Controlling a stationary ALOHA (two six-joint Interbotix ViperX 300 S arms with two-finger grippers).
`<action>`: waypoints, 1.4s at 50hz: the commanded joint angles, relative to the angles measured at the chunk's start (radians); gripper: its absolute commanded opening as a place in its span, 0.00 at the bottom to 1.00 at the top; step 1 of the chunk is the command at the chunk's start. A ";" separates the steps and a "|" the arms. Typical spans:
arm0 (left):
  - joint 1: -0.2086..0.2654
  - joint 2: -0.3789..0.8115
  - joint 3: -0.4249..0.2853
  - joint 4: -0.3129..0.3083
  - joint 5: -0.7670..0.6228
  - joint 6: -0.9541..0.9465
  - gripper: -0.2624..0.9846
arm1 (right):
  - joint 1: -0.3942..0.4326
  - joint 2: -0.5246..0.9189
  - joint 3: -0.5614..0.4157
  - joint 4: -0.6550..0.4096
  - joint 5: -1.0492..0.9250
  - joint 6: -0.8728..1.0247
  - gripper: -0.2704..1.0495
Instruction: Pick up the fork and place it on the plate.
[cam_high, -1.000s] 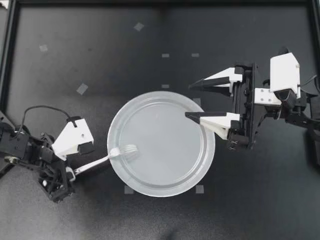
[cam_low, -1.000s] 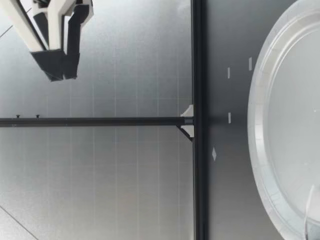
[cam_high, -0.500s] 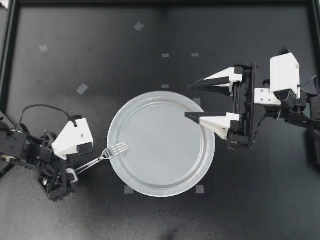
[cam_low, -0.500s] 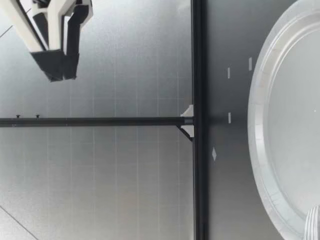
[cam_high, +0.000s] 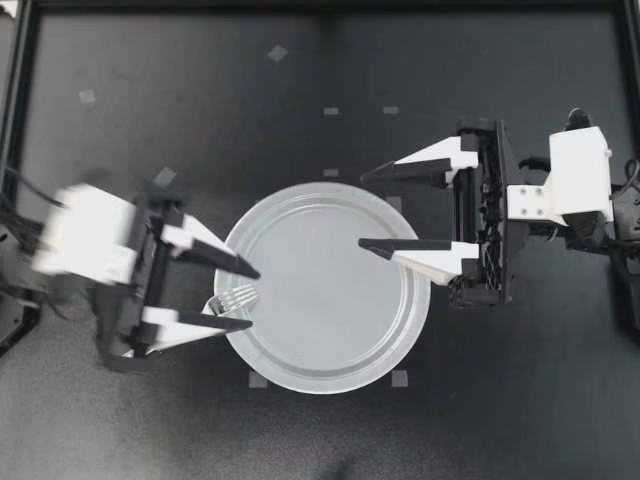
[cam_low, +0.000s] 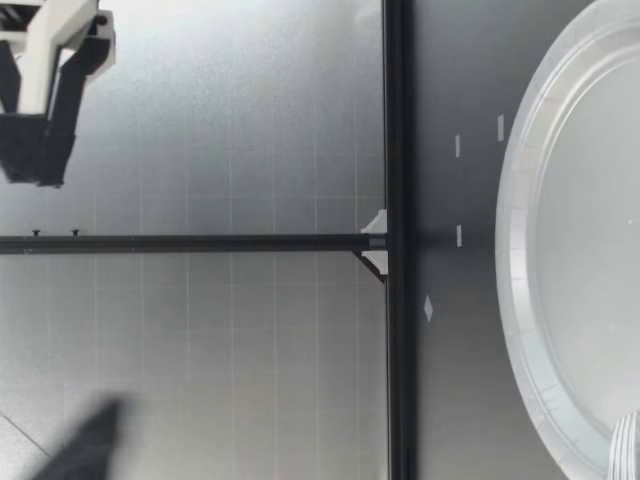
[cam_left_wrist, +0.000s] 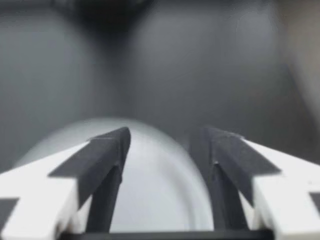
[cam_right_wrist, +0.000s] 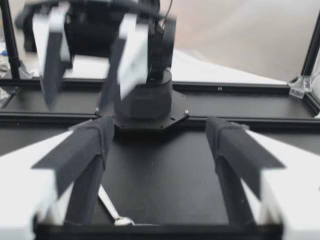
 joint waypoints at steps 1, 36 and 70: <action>0.051 -0.057 0.028 0.015 -0.192 0.020 0.68 | -0.002 -0.012 -0.025 -0.003 -0.014 0.002 0.74; 0.172 -0.083 0.301 -0.258 -0.463 0.362 0.68 | -0.003 -0.008 -0.011 0.002 0.114 0.081 0.74; 0.172 -0.081 0.301 -0.256 -0.448 0.353 0.68 | -0.014 0.008 0.006 0.002 0.114 0.087 0.74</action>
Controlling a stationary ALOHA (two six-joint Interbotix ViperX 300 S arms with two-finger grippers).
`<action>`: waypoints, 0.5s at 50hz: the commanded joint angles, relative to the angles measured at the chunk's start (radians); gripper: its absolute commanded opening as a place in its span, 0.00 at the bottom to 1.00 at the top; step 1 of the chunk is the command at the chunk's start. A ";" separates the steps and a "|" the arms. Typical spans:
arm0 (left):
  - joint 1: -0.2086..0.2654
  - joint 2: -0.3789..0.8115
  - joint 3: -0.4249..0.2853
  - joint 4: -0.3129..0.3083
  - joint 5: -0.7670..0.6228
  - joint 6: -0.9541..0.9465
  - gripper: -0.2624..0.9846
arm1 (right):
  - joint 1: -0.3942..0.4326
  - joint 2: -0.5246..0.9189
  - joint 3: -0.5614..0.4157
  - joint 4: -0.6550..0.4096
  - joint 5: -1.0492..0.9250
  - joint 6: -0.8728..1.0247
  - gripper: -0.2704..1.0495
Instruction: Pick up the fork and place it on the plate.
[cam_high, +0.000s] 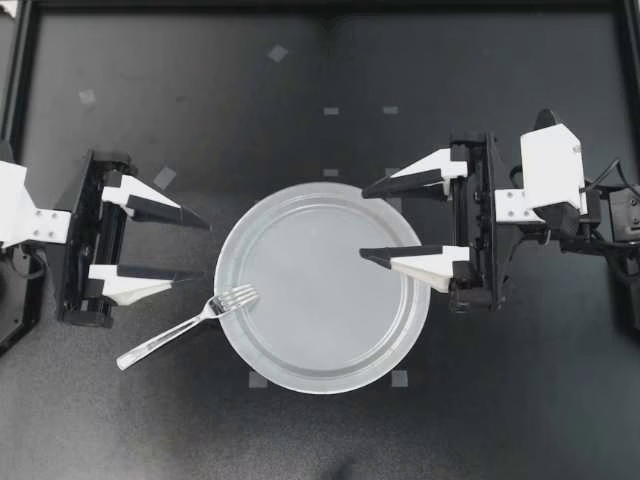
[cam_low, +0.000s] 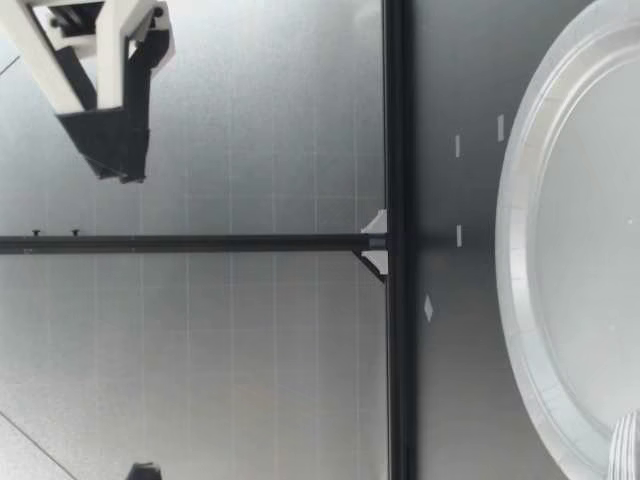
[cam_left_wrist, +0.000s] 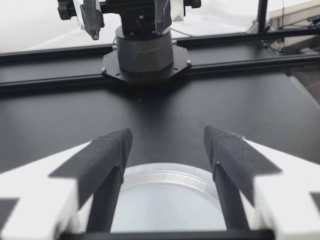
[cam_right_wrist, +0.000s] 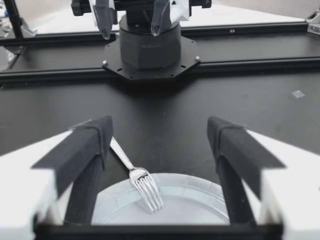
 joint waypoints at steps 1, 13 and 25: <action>0.003 -0.003 -0.011 0.000 0.002 -0.002 0.68 | -0.006 -0.005 -0.008 0.000 -0.009 0.002 0.74; 0.003 0.005 -0.011 -0.002 0.023 -0.002 0.68 | -0.006 -0.002 0.000 0.002 -0.011 0.002 0.74; 0.003 0.006 -0.011 -0.002 0.021 -0.002 0.68 | -0.006 0.002 -0.002 0.002 -0.012 0.000 0.74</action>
